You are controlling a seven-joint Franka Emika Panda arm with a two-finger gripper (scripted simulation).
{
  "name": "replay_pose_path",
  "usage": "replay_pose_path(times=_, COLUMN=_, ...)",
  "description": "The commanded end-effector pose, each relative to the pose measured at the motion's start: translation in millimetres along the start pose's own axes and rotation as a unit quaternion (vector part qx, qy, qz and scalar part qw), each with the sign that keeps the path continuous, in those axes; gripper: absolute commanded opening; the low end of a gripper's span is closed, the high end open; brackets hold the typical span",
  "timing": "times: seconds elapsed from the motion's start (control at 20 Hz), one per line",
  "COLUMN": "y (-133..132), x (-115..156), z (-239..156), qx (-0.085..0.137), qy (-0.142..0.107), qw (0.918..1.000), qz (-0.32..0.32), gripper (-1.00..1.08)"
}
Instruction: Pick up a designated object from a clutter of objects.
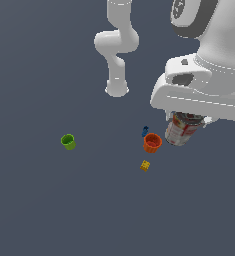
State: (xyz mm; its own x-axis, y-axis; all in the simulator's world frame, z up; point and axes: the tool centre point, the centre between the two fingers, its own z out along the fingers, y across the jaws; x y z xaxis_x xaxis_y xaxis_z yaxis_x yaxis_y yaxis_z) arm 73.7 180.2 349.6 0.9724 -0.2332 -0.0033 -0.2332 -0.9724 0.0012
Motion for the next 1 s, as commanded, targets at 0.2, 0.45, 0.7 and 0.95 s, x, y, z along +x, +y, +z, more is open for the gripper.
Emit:
replay_pose_path(times=0.2, y=-8, x=19, z=-30, qx=0.001, qy=0.002, qw=1.0000, qz=0.000, gripper=-1.00)
replay_pose_path(times=0.45, y=-12, x=29, z=-45, qx=0.001, qy=0.002, qw=1.0000, qz=0.000, gripper=-1.00)
replay_pose_path(times=0.7, y=-14, x=35, z=-53, qx=0.001, qy=0.002, qw=1.0000, qz=0.000, gripper=-1.00)
replay_pose_path(times=0.95, y=-16, x=38, z=-57, qx=0.001, qy=0.002, qw=1.0000, qz=0.000, gripper=-1.00)
